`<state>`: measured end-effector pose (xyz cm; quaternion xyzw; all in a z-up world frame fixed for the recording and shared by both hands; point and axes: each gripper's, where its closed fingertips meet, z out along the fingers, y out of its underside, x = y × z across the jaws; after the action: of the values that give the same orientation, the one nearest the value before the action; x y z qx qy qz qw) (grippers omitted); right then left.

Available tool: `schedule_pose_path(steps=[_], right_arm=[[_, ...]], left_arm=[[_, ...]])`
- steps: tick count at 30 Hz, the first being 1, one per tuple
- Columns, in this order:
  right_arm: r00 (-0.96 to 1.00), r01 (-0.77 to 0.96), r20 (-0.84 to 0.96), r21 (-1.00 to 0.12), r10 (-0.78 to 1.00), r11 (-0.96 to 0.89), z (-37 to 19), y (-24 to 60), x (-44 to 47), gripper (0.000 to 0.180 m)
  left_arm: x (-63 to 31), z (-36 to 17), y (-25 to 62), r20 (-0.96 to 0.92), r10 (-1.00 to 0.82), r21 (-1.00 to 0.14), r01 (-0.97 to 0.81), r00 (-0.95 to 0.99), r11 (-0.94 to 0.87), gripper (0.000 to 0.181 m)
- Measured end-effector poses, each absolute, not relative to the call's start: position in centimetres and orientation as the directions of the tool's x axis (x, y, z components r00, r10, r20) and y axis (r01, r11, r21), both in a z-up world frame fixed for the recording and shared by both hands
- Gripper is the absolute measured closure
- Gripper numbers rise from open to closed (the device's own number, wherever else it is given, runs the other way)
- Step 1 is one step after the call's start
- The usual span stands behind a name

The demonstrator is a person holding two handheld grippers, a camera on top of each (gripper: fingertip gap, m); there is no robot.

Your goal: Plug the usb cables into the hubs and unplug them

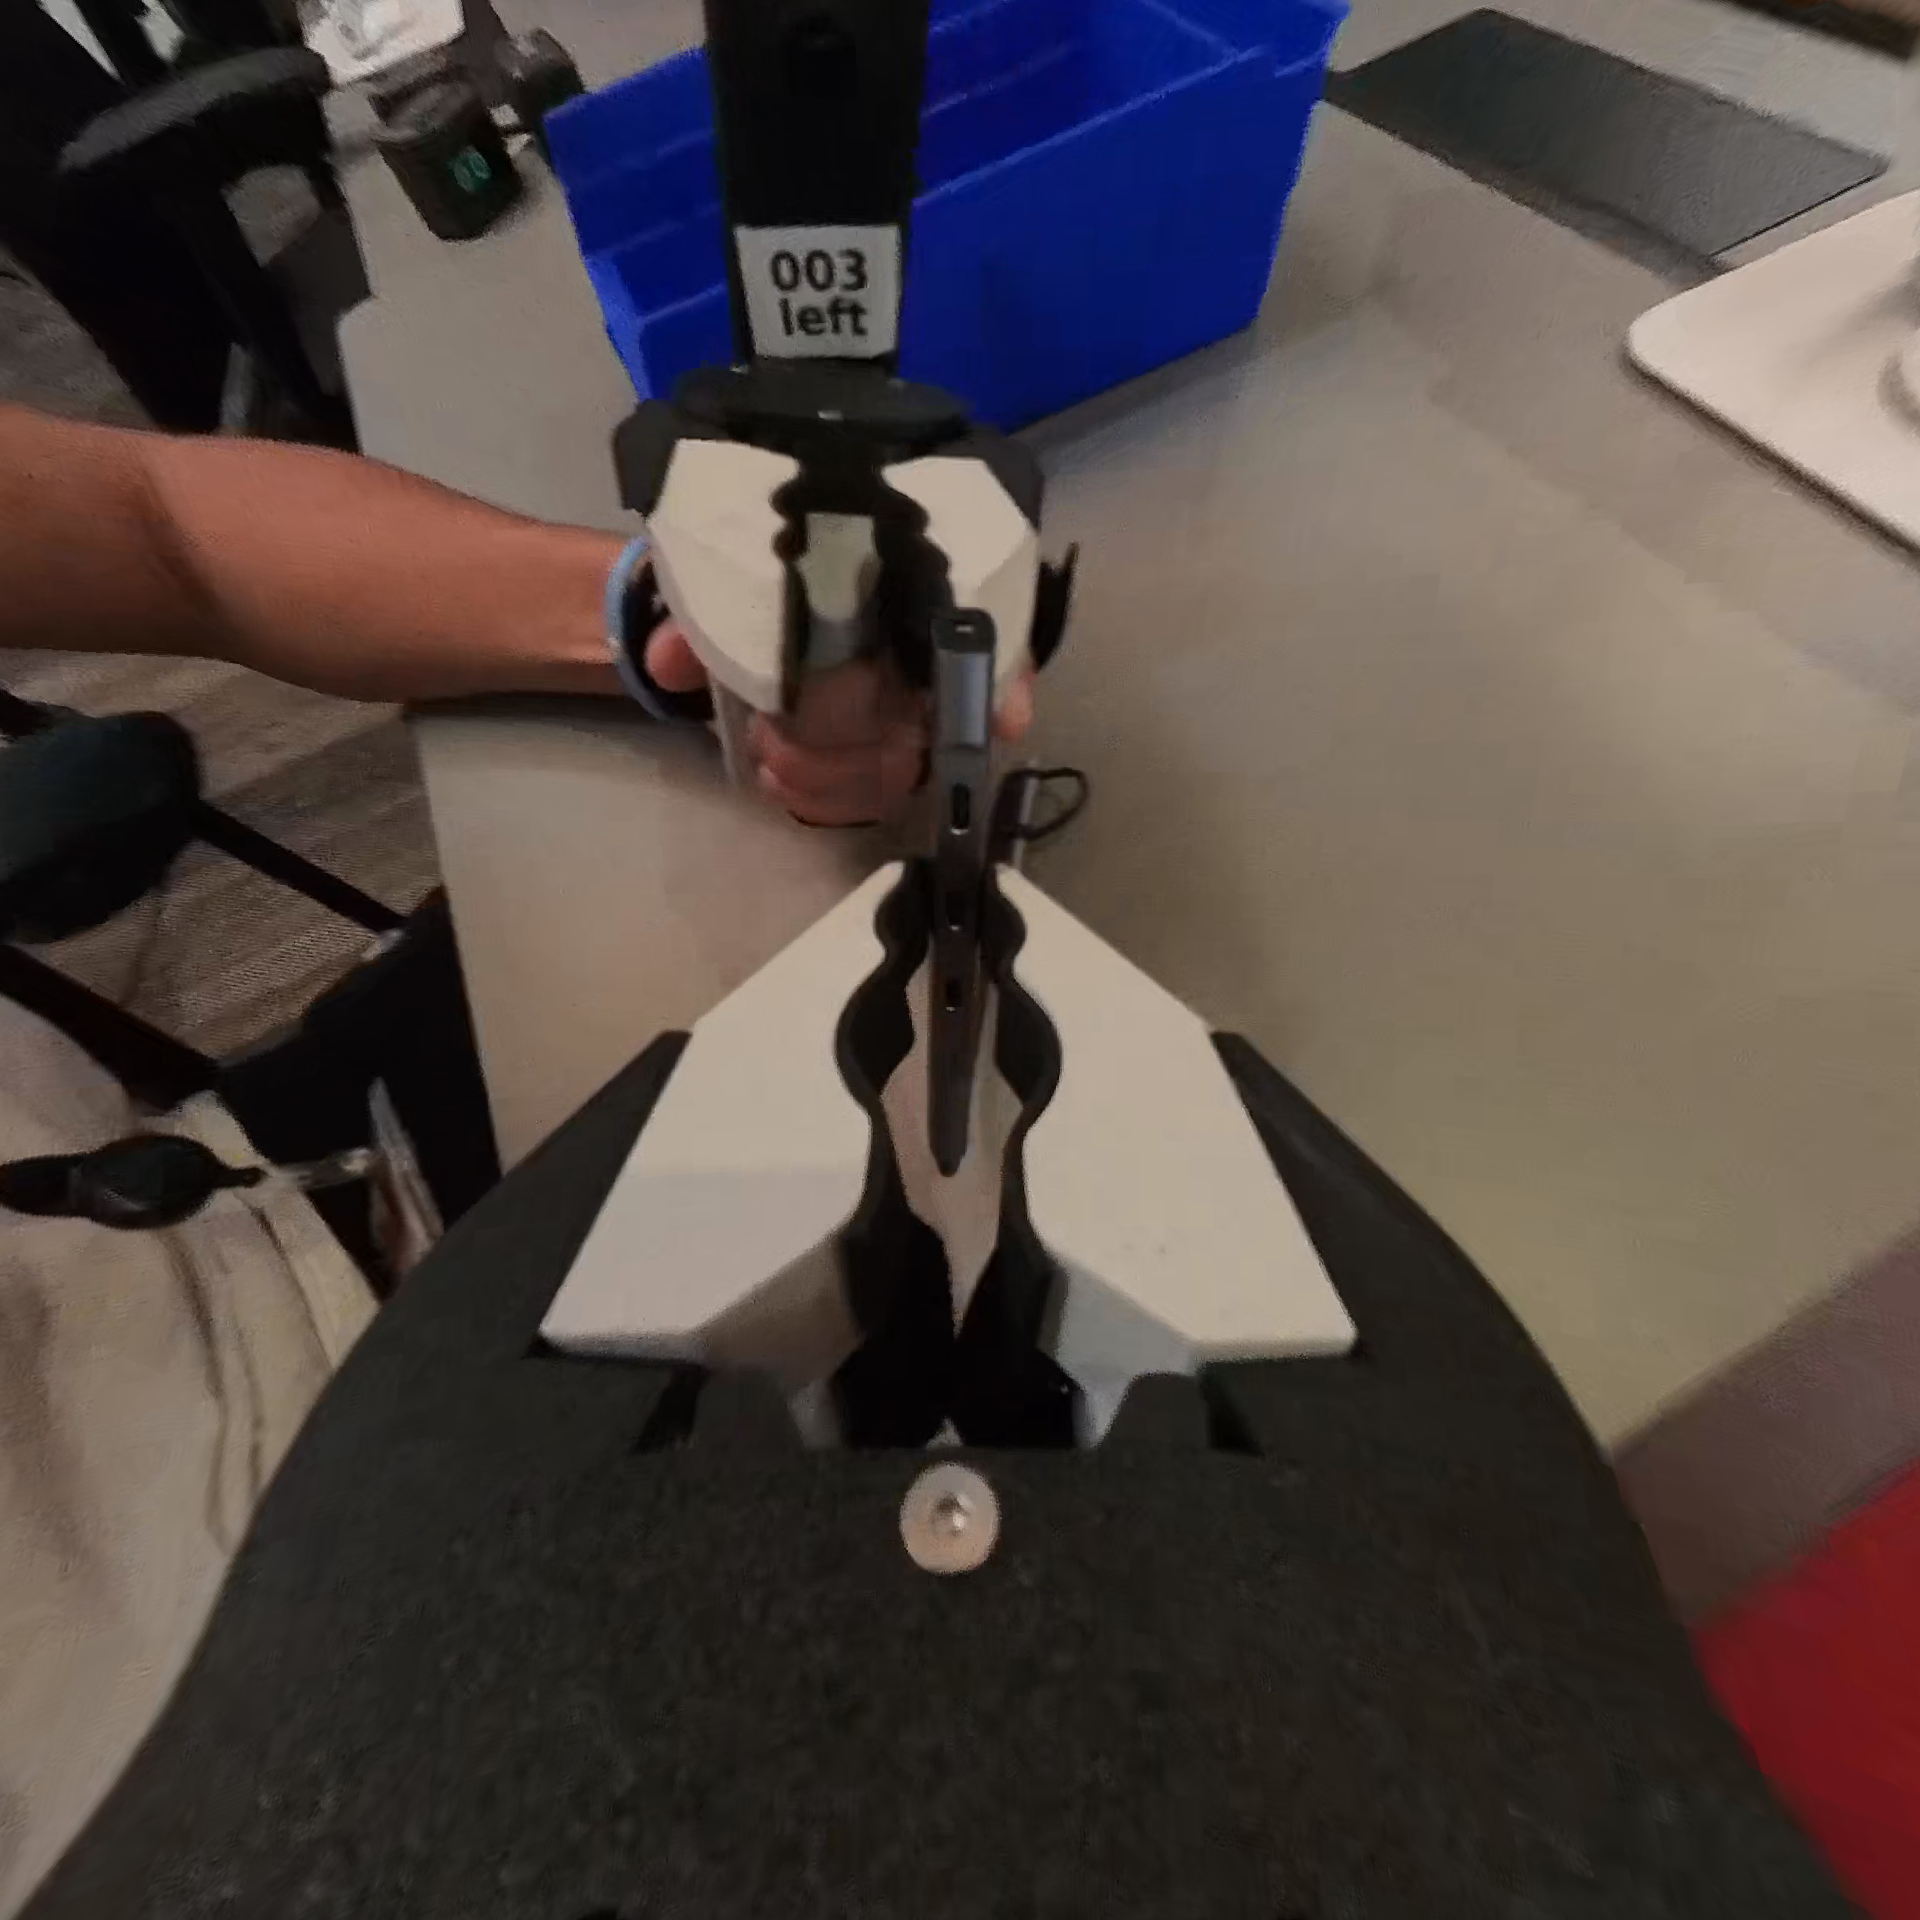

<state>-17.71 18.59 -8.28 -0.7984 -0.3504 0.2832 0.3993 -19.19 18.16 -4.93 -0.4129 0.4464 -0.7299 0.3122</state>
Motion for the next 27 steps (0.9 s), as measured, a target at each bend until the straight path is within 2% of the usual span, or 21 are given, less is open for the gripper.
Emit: schedule_pose_path(steps=[3, 6, 9, 16, 18, 21, 24, 27], right_arm=[[0.685, 0.378, -0.024, -0.843, 0.728, -0.384, -3.6, 20.4, -11.7, 0.172], [0.774, 0.413, 0.146, -0.854, 0.616, -0.317, 3.2, 23.1, -4.8, 0.172], [0.803, 0.513, 0.339, -0.812, 0.490, -0.278, 7.4, 26.7, 2.1, 0.171], [0.866, 0.357, 0.206, -0.893, 0.456, -0.274, 10.0, 32.8, 9.1, 0.172], [0.849, 0.392, 0.203, -0.861, 0.487, -0.325, 7.8, 33.8, 10.5, 0.172], [0.802, 0.344, -0.062, -0.764, 0.595, -0.545, 0.7, 33.9, 10.6, 0.171], [0.769, 0.389, -0.219, -0.586, 0.601, -0.711, -7.1, 33.5, 10.4, 0.171], [0.767, 0.455, -0.250, -0.436, 0.591, -0.776, -12.9, 34.0, 9.6, 0.171]], left_arm=[[-19.1, -4.9, 18.8, 0.359, -0.815, -0.891, 0.094, -0.454, -0.445, 0.147], [-18.8, -5.4, 19.2, 0.391, -0.807, -0.880, 0.078, -0.441, -0.469, 0.148], [-18.6, -6.0, 19.5, 0.406, -0.810, -0.881, 0.055, -0.424, -0.470, 0.149], [-18.4, -6.7, 19.3, 0.424, -0.794, -0.880, 0.009, -0.436, -0.475, 0.151], [-18.4, -6.8, 19.3, 0.429, -0.789, -0.878, 0.003, -0.440, -0.479, 0.151], [-18.4, -6.8, 19.3, 0.434, -0.785, -0.875, 0.002, -0.442, -0.485, 0.151], [-18.4, -6.8, 19.3, 0.438, -0.782, -0.872, 0.000, -0.444, -0.489, 0.151], [-18.3, -6.9, 19.3, 0.442, -0.779, -0.871, -0.004, -0.444, -0.492, 0.151]])
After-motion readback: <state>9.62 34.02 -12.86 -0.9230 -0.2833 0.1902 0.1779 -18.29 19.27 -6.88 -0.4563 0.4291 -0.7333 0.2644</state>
